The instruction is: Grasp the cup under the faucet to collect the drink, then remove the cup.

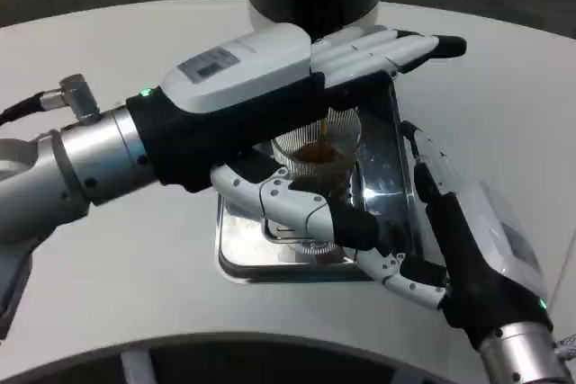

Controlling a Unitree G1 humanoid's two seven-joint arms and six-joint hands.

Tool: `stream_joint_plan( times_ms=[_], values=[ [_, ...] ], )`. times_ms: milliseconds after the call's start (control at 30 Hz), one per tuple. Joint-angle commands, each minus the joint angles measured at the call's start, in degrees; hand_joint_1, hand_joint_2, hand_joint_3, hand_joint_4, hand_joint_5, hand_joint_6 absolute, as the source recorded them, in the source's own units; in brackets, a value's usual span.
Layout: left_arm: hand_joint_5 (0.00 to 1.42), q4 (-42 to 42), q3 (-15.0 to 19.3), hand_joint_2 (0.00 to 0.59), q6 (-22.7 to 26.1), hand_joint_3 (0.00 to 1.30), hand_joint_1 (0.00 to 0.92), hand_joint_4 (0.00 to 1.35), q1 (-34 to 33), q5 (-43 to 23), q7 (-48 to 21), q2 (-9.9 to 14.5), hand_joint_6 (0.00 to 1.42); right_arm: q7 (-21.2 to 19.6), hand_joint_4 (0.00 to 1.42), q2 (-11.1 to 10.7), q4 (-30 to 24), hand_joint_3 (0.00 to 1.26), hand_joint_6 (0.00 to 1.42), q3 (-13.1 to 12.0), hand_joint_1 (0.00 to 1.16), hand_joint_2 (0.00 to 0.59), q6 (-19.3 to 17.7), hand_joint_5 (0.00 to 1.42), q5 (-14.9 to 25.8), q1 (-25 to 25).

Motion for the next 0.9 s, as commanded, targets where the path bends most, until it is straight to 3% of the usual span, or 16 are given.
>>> stream_joint_plan(
  times_ms=[33, 133, 333, 900],
  values=[
    [0.00, -1.7, -1.1, 0.079, 0.4, 0.00, 0.000, 0.00, 1.7, 0.7, -0.6, 0.6, 0.00, 1.4, 0.00, -3.1, 3.7, 0.00, 0.19, -2.1, 0.50, 0.236, -3.4, 0.00, 5.8, -1.6],
    [0.00, -2.4, -1.3, 0.080, 0.9, 0.00, 0.000, 0.00, 1.8, 0.9, -0.3, 0.4, 0.00, 1.6, 0.00, -4.4, 7.1, 0.00, 0.20, -3.1, 0.49, 0.234, -5.6, 0.00, 9.8, -3.5],
    [0.00, -3.2, -1.9, 0.083, 1.9, 0.00, 0.000, 0.00, 1.7, 1.3, 0.0, 0.2, 0.00, 0.3, 0.00, -4.5, 11.2, 0.00, 0.20, -3.5, 0.49, 0.234, -7.4, 0.00, 13.5, -5.7],
    [0.01, -3.6, -2.3, 0.089, 2.9, 0.00, 0.000, 0.00, 1.7, 2.1, 1.0, 0.5, 0.00, -2.6, 0.00, -2.9, 20.3, 0.00, 0.11, -2.3, 0.63, 0.185, -8.9, 0.00, 17.0, -13.5]
  ],
)
